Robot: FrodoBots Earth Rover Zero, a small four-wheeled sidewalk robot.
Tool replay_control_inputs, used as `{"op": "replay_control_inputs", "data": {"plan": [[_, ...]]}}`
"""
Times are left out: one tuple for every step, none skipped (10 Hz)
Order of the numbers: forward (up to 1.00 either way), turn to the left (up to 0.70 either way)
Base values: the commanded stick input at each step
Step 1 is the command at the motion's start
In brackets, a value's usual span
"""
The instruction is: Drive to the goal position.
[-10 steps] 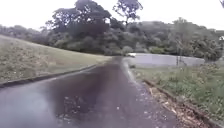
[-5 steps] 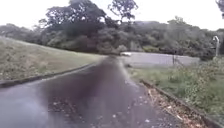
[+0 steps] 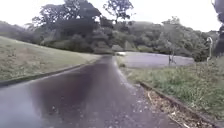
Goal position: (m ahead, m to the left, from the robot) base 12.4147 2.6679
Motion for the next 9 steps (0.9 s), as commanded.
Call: {"op": "replay_control_inputs", "data": {"plan": [[0.45, 0.03], [0.45, 0.02], [0.45, 0.02], [0.45, 0.02], [0.45, 0.02], [0.45, 0.02], [0.45, 0.02], [0.45, 0.02], [0.45, 0.02]]}}
